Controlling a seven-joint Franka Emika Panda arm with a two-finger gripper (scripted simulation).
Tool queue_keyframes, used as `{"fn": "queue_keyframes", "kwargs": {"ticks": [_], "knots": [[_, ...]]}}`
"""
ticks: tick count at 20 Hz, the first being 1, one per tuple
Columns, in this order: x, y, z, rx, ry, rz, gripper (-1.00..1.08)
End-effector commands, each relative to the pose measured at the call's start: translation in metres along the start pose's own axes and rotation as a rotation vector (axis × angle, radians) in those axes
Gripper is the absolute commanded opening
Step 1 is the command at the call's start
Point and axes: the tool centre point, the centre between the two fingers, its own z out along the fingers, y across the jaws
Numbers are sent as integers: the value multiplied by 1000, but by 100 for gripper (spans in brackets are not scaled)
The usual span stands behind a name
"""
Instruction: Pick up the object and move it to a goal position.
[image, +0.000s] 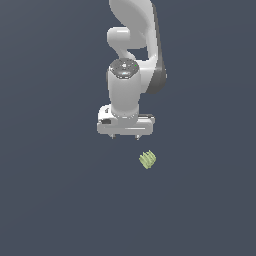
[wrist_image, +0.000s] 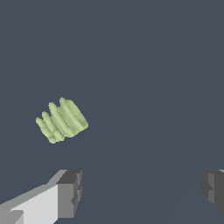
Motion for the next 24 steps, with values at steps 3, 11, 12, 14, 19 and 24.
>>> {"fn": "queue_keyframes", "kwargs": {"ticks": [3,11,12,14,19,24], "knots": [[0,0,1,-2,-2,-5,100],[-2,-1,5,-25,-25,-47,100],[-2,-1,5,-25,-25,-46,100],[-2,-2,5,-24,-24,-50,100],[2,-10,11,-23,-24,-97,100],[9,-28,24,-20,-23,-194,100]]}}
